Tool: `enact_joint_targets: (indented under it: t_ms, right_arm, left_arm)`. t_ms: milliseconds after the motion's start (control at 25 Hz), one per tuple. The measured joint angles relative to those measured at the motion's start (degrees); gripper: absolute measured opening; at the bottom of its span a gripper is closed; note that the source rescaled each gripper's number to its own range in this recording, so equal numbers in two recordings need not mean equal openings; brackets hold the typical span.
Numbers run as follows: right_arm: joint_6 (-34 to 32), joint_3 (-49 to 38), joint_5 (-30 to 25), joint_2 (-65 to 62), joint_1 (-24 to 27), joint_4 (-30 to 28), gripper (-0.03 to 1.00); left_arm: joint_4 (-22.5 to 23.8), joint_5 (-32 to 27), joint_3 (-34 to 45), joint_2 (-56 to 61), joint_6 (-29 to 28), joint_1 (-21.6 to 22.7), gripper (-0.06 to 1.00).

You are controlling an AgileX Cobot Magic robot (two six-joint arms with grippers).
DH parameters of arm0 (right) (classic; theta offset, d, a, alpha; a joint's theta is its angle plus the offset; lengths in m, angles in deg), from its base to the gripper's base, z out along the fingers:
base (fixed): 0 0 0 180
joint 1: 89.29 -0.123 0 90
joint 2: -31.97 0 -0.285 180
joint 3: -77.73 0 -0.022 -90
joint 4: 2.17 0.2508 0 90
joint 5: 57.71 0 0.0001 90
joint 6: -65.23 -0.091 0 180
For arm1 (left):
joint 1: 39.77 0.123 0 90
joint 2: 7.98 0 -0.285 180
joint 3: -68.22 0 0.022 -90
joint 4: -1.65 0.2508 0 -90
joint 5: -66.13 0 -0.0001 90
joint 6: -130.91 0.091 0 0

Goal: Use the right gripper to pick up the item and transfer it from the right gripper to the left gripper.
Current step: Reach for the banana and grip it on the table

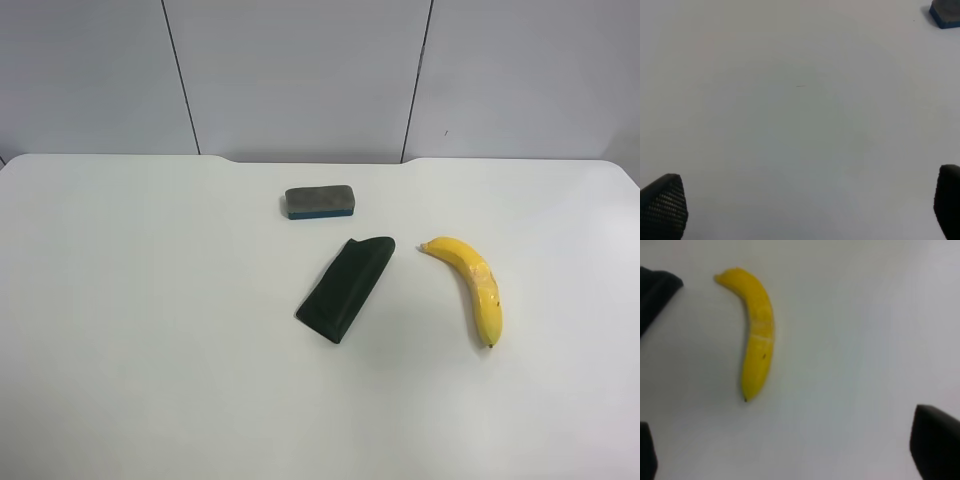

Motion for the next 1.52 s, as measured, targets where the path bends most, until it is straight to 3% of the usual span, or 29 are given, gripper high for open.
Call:
enact_joint_targets:
  t_ms: [600, 1080, 1520]
  right_arm:
    - [0.12, 3.29, 8.32, 38.51, -4.97, -1.12, 1.00]
    - [0.07, 3.33, 19.90, 52.20, -5.12, 0.80, 1.00]
    - [0.07, 3.40, 24.88, 61.16, -5.12, 1.26, 1.00]
  left_arm:
    - [0.00, 0.00, 0.00, 0.00, 0.00, 0.00, 1.00]
    - [0.00, 0.00, 0.00, 0.00, 0.00, 0.00, 1.00]
    - [0.00, 0.00, 0.00, 0.00, 0.00, 0.00, 1.00]
